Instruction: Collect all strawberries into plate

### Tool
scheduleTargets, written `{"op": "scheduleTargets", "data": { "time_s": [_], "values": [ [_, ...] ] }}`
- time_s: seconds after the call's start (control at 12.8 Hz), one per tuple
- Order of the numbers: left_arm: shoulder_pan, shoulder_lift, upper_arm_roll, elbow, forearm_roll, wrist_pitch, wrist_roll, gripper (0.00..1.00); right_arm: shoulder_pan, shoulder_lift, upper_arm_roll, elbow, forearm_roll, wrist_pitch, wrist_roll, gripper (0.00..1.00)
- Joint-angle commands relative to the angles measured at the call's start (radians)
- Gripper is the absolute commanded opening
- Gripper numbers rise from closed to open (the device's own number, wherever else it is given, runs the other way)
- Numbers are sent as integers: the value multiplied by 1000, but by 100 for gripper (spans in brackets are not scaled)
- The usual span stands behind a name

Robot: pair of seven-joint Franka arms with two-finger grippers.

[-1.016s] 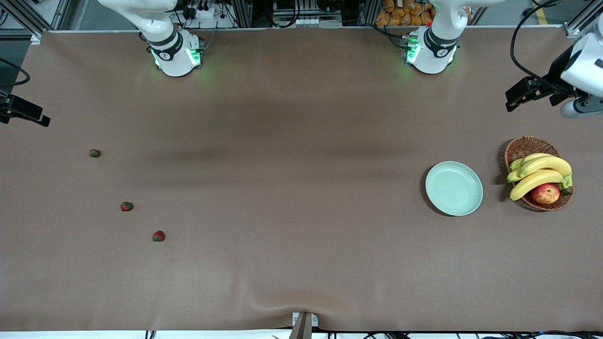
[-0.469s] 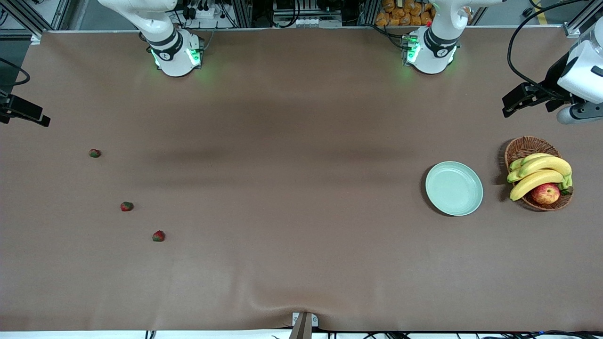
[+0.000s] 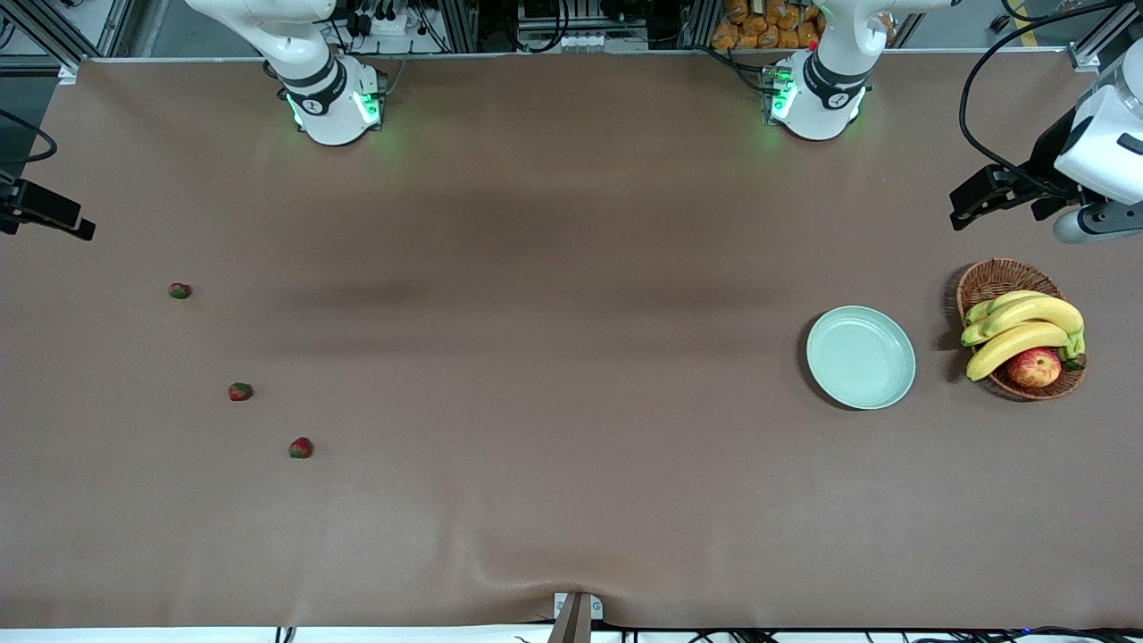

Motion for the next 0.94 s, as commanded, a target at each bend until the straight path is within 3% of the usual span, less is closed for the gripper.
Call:
{"op": "scheduleTargets", "data": {
  "time_s": [0.0,0.47,0.86],
  "values": [
    [0,13,4,10,-10,25,25,100,-16,6,13,20,13,-14,10,100],
    [3,5,5,16,-30,28,13,100,-7,20,14,28,14,-14,17,100],
    [31,74,14,15,-26,83,25,100,-15,46,13,25,-1,-17,3,100]
  ]
}}
